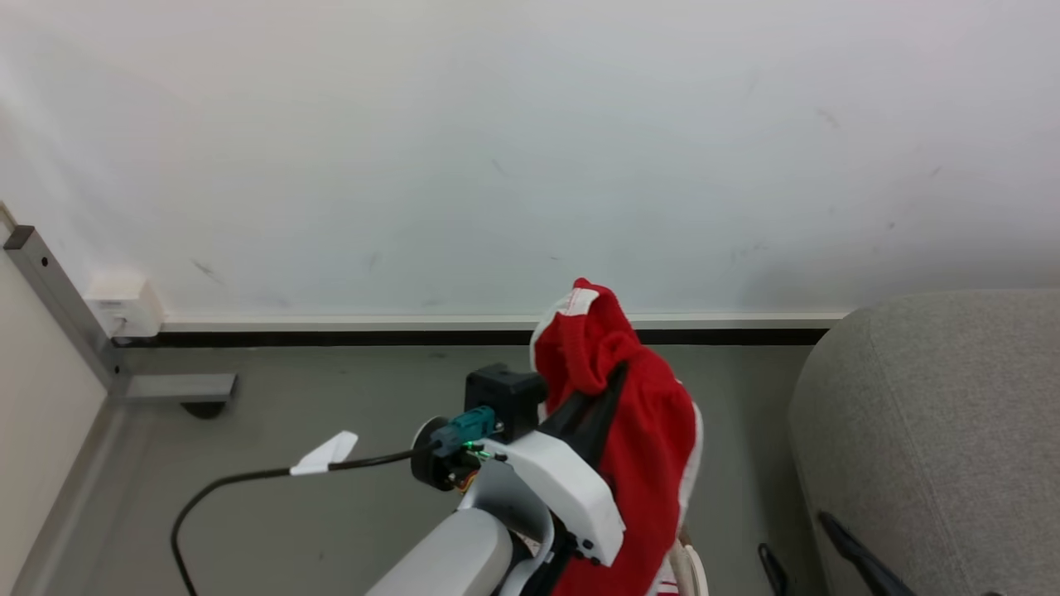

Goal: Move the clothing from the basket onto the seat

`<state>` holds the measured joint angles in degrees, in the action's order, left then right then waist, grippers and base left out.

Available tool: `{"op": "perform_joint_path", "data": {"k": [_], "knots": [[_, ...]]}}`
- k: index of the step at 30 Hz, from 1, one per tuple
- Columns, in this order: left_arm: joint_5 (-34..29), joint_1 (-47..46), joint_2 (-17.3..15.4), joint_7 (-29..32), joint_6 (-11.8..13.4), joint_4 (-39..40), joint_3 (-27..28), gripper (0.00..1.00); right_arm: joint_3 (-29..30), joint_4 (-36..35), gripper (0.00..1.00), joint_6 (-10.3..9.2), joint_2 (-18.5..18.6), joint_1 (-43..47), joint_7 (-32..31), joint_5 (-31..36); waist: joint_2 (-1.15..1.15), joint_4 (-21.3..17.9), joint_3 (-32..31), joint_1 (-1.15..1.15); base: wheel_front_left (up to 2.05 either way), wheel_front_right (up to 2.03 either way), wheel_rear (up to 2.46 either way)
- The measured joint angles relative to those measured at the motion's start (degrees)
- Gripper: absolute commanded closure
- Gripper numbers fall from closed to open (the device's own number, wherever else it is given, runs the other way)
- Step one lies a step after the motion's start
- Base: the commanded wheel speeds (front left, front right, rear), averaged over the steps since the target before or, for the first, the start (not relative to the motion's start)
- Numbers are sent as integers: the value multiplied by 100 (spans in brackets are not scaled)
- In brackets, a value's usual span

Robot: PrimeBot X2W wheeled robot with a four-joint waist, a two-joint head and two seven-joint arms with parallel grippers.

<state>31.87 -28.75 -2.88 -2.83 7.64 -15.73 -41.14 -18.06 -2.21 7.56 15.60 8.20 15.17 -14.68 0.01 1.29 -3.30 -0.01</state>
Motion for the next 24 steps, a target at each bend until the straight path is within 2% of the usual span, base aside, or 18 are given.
{"op": "perform_joint_path", "data": {"k": [4,8,12,18,19,20,21,24], "knots": [[27,-1,-1,140,41,276,-133,100,-435,70,0,-1,265,-409,1,-2,0,41,7,0,0,0,0],[51,-9,1,214,77,483,-252,100,-724,430,0,0,267,-874,1,99,0,64,29,1,0,0,0],[110,-15,7,289,98,680,-422,100,-1007,1059,0,-1,13,-1366,1,227,0,90,43,1,0,0,0],[223,-39,7,405,132,917,-739,100,-1402,2296,0,0,-701,-2261,1,199,0,126,67,1,0,0,0],[257,-41,9,426,138,944,-805,100,-1389,2507,56,0,-811,-2393,0,186,0,144,67,1,0,0,0],[292,-47,8,428,155,960,-857,100,-1370,2674,89,0,-884,-2496,0,212,0,167,66,1,0,0,0],[336,-60,5,430,180,967,-912,100,-1324,2814,100,0,-950,-2585,0,211,0,193,65,1,0,0,0],[407,-115,10,427,250,918,-999,100,-1332,3036,100,0,-1048,-2796,0,199,0,286,70,1,0,0,0]]}}
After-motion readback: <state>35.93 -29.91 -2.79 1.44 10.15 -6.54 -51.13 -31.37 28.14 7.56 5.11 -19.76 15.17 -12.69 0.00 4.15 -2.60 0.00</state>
